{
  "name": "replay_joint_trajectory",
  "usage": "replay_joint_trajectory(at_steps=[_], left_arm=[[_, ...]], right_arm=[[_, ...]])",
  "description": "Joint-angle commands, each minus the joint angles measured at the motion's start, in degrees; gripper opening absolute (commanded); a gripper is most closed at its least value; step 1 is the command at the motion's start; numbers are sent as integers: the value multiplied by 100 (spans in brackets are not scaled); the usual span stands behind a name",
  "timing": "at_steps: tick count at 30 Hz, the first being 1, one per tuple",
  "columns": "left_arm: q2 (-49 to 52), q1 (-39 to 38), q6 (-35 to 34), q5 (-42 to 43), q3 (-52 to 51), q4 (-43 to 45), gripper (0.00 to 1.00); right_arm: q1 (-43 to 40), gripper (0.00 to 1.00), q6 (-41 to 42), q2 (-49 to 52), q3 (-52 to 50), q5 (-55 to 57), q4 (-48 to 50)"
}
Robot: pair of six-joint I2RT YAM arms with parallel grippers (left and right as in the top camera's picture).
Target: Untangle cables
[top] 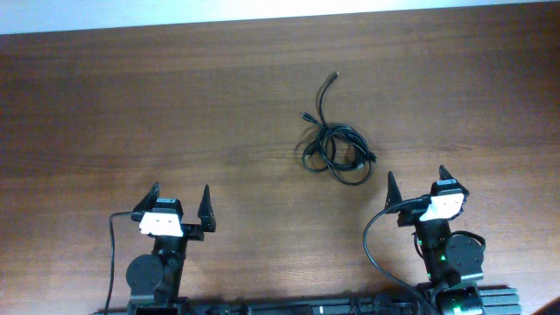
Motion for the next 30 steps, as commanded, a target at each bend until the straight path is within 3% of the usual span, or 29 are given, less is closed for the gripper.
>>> replay_joint_trajectory(at_steps=[1, 4, 15, 17, 22, 30], left_arm=[[-22, 28, 87, 59, 0, -48, 99], [-22, 28, 85, 511, 0, 9, 99], [-22, 28, 76, 516, 0, 15, 99], [-22, 28, -295, 710, 44, 13, 99], [42, 28, -345, 721, 413, -310, 99], [1510, 28, -343, 706, 1707, -758, 99]], right_arm=[[-26, 99, -37, 0, -28, 28, -44], [-26, 98, -39, 0, -28, 28, -44], [-26, 99, -39, 0, -28, 28, -44], [-26, 99, -39, 0, -28, 28, -44], [-26, 99, -39, 0, -28, 28, -44], [-26, 99, -39, 0, -28, 28, -44]])
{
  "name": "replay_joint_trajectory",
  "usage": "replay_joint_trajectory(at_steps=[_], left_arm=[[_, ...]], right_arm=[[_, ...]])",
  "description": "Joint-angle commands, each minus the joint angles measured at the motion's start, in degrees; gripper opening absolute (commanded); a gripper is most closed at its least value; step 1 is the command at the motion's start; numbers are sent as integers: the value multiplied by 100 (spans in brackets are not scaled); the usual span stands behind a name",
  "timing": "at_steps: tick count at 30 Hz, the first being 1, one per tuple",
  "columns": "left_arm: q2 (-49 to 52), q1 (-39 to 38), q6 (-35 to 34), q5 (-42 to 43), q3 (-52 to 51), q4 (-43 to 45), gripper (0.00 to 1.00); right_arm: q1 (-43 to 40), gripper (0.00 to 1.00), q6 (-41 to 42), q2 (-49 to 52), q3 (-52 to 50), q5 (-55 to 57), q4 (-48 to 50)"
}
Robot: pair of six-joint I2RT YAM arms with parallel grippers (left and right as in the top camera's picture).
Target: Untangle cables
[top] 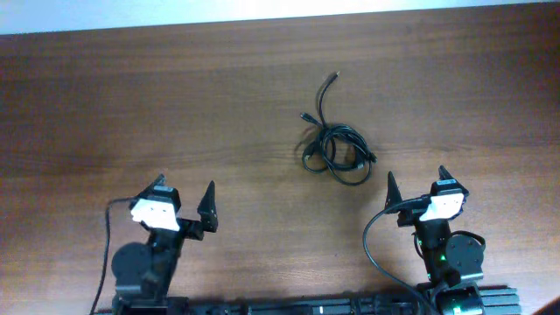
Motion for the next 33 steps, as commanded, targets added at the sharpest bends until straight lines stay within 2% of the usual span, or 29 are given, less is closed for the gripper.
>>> replay_joint_trajectory(at_steps=[1, 8, 14, 19, 27, 33], left_arm=[[546, 28, -52, 63, 433, -74, 99], [1423, 28, -50, 61, 1126, -481, 99], [2800, 28, -52, 129, 2245, -1499, 99], [3620, -11, -52, 573, 2977, -2341, 99], [4441, -769, -50, 459, 3086, -2387, 99], [4725, -782, -52, 466, 3084, -2389, 99]], right_arm=[[-26, 99, -42, -11, -28, 31, -42], [-26, 98, -42, -11, -28, 31, -39], [-26, 99, -42, -11, -28, 31, -42], [-26, 99, -42, -11, -28, 31, -42], [-26, 99, -42, -11, -28, 31, -42], [-26, 99, -42, -11, -28, 31, -42]])
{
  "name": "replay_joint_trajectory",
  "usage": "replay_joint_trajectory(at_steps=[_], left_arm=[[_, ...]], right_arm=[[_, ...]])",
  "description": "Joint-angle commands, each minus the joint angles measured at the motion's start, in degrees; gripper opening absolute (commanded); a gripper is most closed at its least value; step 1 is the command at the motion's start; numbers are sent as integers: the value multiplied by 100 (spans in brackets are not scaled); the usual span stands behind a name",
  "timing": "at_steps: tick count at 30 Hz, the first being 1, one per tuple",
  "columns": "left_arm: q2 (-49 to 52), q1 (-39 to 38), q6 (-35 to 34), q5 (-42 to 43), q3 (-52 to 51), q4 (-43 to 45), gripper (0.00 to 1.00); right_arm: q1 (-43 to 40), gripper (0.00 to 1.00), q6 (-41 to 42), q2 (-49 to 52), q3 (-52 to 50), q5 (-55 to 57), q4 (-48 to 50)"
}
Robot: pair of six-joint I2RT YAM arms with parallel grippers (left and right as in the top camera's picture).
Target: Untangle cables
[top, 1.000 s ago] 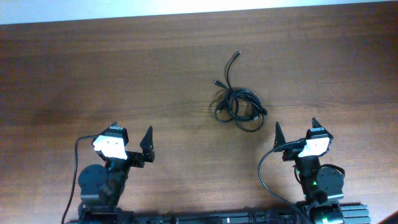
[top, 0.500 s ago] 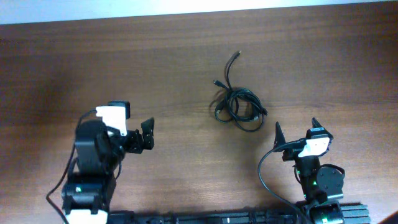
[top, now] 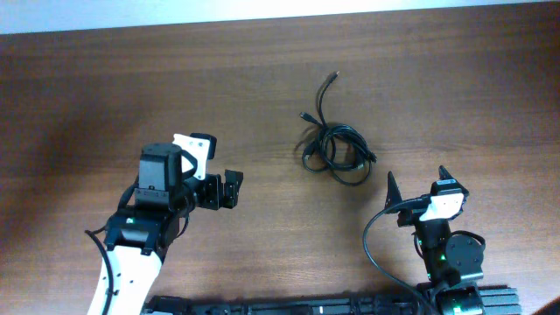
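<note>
A black cable [top: 335, 150] lies tangled in a small coil on the wooden table [top: 105, 96], right of centre. Two loose ends run up from it, each ending in a plug [top: 331, 79]. My left gripper [top: 231, 190] is out over the table to the left of the coil, pointing right toward it, with its fingers apart and nothing between them. My right gripper [top: 417, 181] rests near the front edge, below and to the right of the coil, open and empty.
The left arm's white and black body [top: 144, 232] stretches from the front edge toward the middle. A black lead [top: 372, 245] loops beside the right arm's base. The table's far edge meets a pale wall.
My left arm has risen from its rest by the front edge and now reaches out toward the middle, its gripper closer to the coil. The cable and right arm are unchanged.
Both arms first rested at the front edge with grippers open. Then the left arm had begun to tilt at its base. Now it is extended over the table left of the coil, while the right arm and cable have stayed put.
</note>
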Motion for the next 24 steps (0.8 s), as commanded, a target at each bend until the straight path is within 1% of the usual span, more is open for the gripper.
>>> replay_joint_trajectory(at_steps=[1, 5, 8, 10, 12, 14, 16, 18, 19, 21, 22, 24], left_arm=[[74, -22, -52, 4, 131, 11, 99], [74, -22, -52, 4, 131, 22, 99], [74, -22, -57, 11, 131, 186, 99], [92, -76, -57, 7, 133, 896, 99], [295, -205, -57, 4, 240, 1154, 99], [789, -413, -57, 4, 627, 1110, 99], [1589, -688, -52, 4, 1416, 791, 100], [2146, -894, -48, 7, 1947, 710, 100], [2374, -1008, -9, 7, 2116, 730, 100], [2857, -1377, 81, 7, 2297, 925, 99], [3169, -1628, 79, 7, 2297, 1172, 99], [3447, -1832, 76, 7, 2297, 1394, 99]], right_arm=[[-26, 99, -39, -22, -28, 31, -42], [-26, 99, -39, -22, -28, 31, -42], [-26, 99, -39, -22, -28, 31, -42], [-26, 98, -39, -22, -28, 31, -42], [-26, 98, -39, -22, -28, 31, -42], [-26, 99, -39, -22, -28, 31, -37], [-26, 98, -39, -22, -28, 31, -9], [-26, 98, -37, -22, -28, 24, -39], [-26, 99, -33, -22, -28, -129, -42], [-26, 99, -35, -22, -28, -796, 280], [-26, 98, 214, -22, -4, -833, 490], [-26, 98, 269, -17, 111, -743, 269]])
